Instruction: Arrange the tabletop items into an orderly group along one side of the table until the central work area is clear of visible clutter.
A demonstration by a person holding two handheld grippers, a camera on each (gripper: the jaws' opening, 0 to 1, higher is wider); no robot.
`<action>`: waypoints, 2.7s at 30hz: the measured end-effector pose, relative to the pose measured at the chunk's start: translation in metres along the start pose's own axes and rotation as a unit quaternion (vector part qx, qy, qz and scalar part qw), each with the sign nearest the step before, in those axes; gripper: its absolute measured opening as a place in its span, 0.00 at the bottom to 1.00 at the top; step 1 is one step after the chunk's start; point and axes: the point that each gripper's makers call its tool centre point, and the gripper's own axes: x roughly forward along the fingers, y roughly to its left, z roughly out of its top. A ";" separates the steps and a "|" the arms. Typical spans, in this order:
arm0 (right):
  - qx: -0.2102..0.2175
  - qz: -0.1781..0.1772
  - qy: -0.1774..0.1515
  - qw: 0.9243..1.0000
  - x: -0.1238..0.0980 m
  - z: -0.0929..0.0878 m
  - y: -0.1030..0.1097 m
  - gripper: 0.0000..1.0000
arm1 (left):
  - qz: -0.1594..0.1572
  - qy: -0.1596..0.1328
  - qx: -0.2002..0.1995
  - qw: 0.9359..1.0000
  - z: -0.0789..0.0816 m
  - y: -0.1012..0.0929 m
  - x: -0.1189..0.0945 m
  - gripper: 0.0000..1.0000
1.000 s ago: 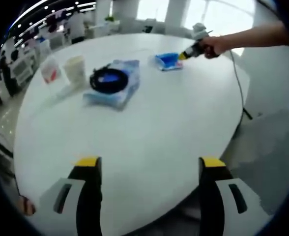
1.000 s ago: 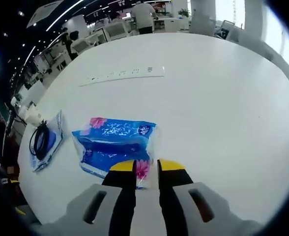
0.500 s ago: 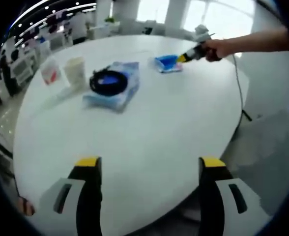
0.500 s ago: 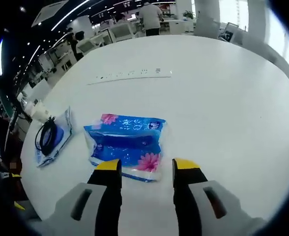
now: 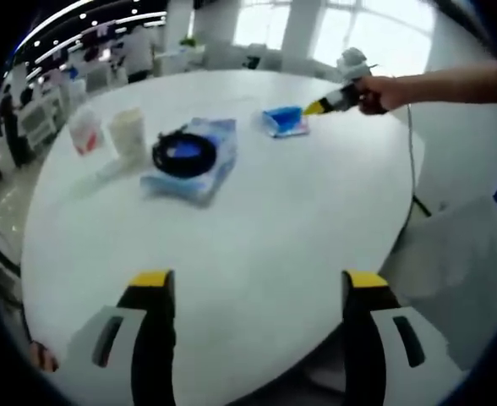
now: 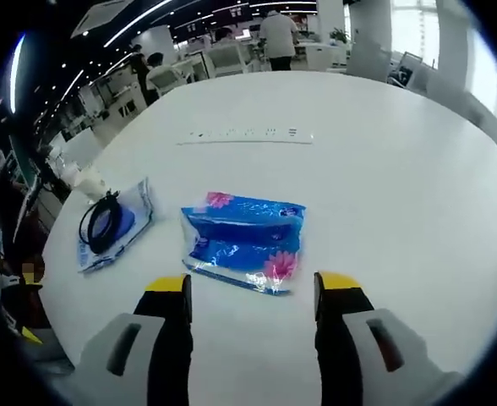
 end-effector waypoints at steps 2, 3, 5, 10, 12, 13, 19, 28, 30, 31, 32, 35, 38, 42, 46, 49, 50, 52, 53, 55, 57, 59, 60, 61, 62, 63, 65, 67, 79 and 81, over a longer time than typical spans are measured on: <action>-0.002 0.002 0.001 1.000 -0.003 -0.001 0.002 0.61 | 0.003 -0.003 0.003 1.000 0.002 0.001 -0.001 0.80; -0.002 0.003 0.000 1.000 -0.004 -0.002 0.004 0.60 | 0.002 -0.007 0.000 1.000 0.003 0.001 -0.002 0.80; 0.002 0.007 0.002 1.000 -0.010 -0.005 0.010 0.61 | 0.001 -0.010 -0.001 1.000 0.004 0.001 -0.002 0.80; -0.006 0.009 -0.003 1.000 -0.022 -0.011 0.023 0.61 | -0.002 -0.015 0.001 1.000 0.007 -0.002 -0.002 0.80; -0.005 0.011 -0.002 1.000 -0.027 -0.016 0.027 0.61 | -0.005 -0.016 0.003 1.000 0.008 -0.003 -0.001 0.80; -0.005 0.010 -0.003 1.000 -0.032 -0.019 0.032 0.61 | -0.006 -0.017 0.003 1.000 0.009 -0.004 -0.001 0.80; -0.003 0.007 -0.005 1.000 -0.043 -0.031 0.046 0.61 | -0.012 -0.018 0.010 1.000 0.010 -0.009 -0.002 0.80; 0.023 0.014 -0.008 1.000 -0.062 -0.067 0.073 0.61 | -0.014 -0.025 0.009 1.000 0.013 -0.009 -0.003 0.81; 0.029 0.013 -0.009 0.999 -0.068 -0.074 0.080 0.61 | -0.015 -0.026 0.010 0.999 0.013 -0.010 -0.003 0.81; 0.031 0.013 -0.010 0.999 -0.071 -0.077 0.084 0.61 | -0.016 -0.026 0.010 0.999 0.014 -0.010 -0.003 0.81; 0.034 0.013 -0.011 0.999 -0.073 -0.079 0.087 0.61 | -0.016 -0.027 0.009 0.999 0.014 -0.010 -0.004 0.81; 0.036 0.015 -0.012 0.999 -0.081 -0.086 0.099 0.60 | -0.013 -0.031 0.003 0.999 0.014 -0.008 -0.004 0.81; 0.038 0.016 -0.017 0.999 -0.088 -0.090 0.109 0.60 | -0.014 -0.032 0.005 0.999 0.015 -0.009 -0.004 0.81; 0.041 0.019 -0.015 0.999 -0.088 -0.094 0.108 0.60 | -0.025 -0.034 0.006 0.999 0.016 -0.013 -0.003 0.81; 0.046 0.016 -0.017 0.999 -0.089 -0.097 0.107 0.59 | -0.030 -0.033 0.014 0.999 0.017 -0.017 -0.001 0.81; 0.051 0.013 -0.016 0.998 -0.092 -0.102 0.111 0.58 | -0.033 -0.032 0.015 0.999 0.017 -0.019 -0.001 0.81; 0.049 0.013 -0.019 0.999 -0.094 -0.101 0.114 0.58 | -0.033 -0.031 0.016 0.999 0.017 -0.019 -0.001 0.81; 0.043 0.012 -0.022 0.999 -0.095 -0.099 0.116 0.58 | -0.032 -0.033 0.021 0.999 0.018 -0.019 -0.002 0.81; 0.040 0.010 -0.024 0.999 -0.097 -0.097 0.118 0.58 | -0.033 -0.037 0.021 0.999 0.019 -0.020 -0.002 0.81; 0.040 0.012 -0.032 0.999 -0.100 -0.094 0.121 0.58 | -0.034 -0.041 0.022 0.998 0.022 -0.020 -0.003 0.81; 0.035 0.016 -0.037 0.999 -0.101 -0.091 0.127 0.57 | -0.034 -0.048 0.023 0.998 0.025 -0.020 -0.005 0.81; 0.023 0.021 -0.039 0.999 -0.101 -0.089 0.132 0.57 | -0.034 -0.049 0.026 0.998 0.026 -0.021 -0.005 0.81; 0.017 0.023 -0.039 0.999 -0.099 -0.089 0.134 0.57 | -0.033 -0.047 0.028 0.998 0.025 -0.021 -0.005 0.81; 0.010 0.021 -0.039 0.999 -0.097 -0.091 0.135 0.56 | -0.030 -0.043 0.036 0.998 0.024 -0.021 -0.004 0.81; 0.007 0.021 -0.040 0.999 -0.095 -0.093 0.136 0.55 | -0.027 -0.041 0.043 0.998 0.024 -0.020 -0.004 0.81; 0.010 0.024 -0.036 0.999 -0.092 -0.097 0.138 0.55 | -0.022 -0.039 0.048 0.998 0.024 -0.020 -0.004 0.81; 0.023 0.030 -0.028 0.999 -0.089 -0.104 0.141 0.55 | -0.017 -0.035 0.056 0.998 0.021 -0.020 -0.005 0.81; 0.022 0.032 -0.035 0.999 -0.088 -0.104 0.144 0.55 | -0.018 -0.020 0.068 0.997 0.014 -0.020 -0.002 0.81; 0.003 0.072 -0.037 0.997 -0.061 -0.064 0.171 0.50 | -0.022 -0.006 0.091 0.996 0.010 -0.024 0.000 0.81; -0.008 0.079 -0.041 0.996 -0.054 -0.050 0.177 0.50 | -0.021 -0.009 0.089 0.996 0.011 -0.023 0.000 0.81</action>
